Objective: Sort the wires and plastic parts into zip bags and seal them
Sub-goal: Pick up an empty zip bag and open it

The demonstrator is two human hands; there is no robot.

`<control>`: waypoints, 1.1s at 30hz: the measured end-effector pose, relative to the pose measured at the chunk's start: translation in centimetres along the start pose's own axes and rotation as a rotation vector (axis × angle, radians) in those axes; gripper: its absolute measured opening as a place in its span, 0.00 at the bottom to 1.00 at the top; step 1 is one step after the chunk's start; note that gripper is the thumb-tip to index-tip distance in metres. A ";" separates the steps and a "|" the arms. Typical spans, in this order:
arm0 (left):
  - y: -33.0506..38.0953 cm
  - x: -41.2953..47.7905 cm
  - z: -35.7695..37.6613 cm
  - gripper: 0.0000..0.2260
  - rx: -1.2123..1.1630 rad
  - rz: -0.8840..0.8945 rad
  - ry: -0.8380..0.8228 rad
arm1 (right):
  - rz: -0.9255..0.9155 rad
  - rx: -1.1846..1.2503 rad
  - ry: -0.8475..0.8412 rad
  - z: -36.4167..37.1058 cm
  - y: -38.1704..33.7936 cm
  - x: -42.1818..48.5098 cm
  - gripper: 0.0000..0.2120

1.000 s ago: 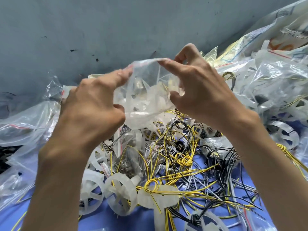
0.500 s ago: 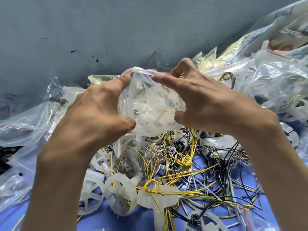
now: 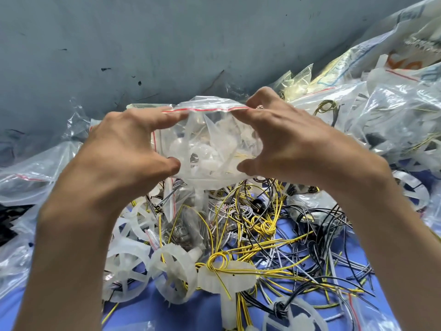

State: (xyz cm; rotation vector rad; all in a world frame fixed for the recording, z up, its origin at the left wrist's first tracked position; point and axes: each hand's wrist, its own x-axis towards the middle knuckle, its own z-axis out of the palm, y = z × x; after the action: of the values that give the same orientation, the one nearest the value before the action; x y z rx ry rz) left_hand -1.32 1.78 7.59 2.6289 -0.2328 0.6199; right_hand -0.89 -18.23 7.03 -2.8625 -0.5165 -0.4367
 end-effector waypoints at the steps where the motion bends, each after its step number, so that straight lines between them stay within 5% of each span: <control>1: 0.2 -0.1 0.0 0.32 0.017 -0.002 0.001 | -0.018 -0.015 -0.002 0.2 -0.1 0.0 0.33; 6: 0.9 -0.3 0.5 0.40 0.084 0.025 0.014 | -0.118 -0.099 0.031 0.2 -1.1 -0.3 0.40; 8: 1.2 -0.4 0.7 0.36 0.070 0.035 0.008 | -0.167 -0.087 0.147 -0.2 -2.2 -0.9 0.33; 12: 1.4 -0.1 0.3 0.12 0.042 0.178 -0.042 | -0.382 0.097 0.474 -0.4 -4.9 -2.1 0.08; 15: 0.7 0.2 0.4 0.18 -0.072 0.204 -0.057 | -0.690 0.163 0.043 0.5 -6.0 -3.4 0.04; 18: 0.2 0.3 0.5 0.24 -0.075 0.177 0.010 | -0.641 -0.009 -0.369 2.5 -5.9 -3.8 0.14; 23: 0.0 0.5 0.8 0.21 -0.112 0.223 0.013 | -0.552 -0.026 -0.173 5.3 -5.7 -3.0 0.20; 26: -0.1 0.6 1.4 0.20 -0.127 0.266 0.005 | -0.577 0.052 -0.278 6.8 -6.8 -3.1 0.25; 33: -0.4 0.3 0.9 0.25 -0.131 0.315 -0.160 | -0.643 -0.024 -0.368 7.4 -7.5 -3.0 0.09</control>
State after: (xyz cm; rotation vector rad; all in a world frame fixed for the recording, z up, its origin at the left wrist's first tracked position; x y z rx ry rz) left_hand -0.56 1.70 6.87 2.5344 -0.7214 0.4733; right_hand -4.50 -10.42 0.21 -2.7431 -1.5139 0.0098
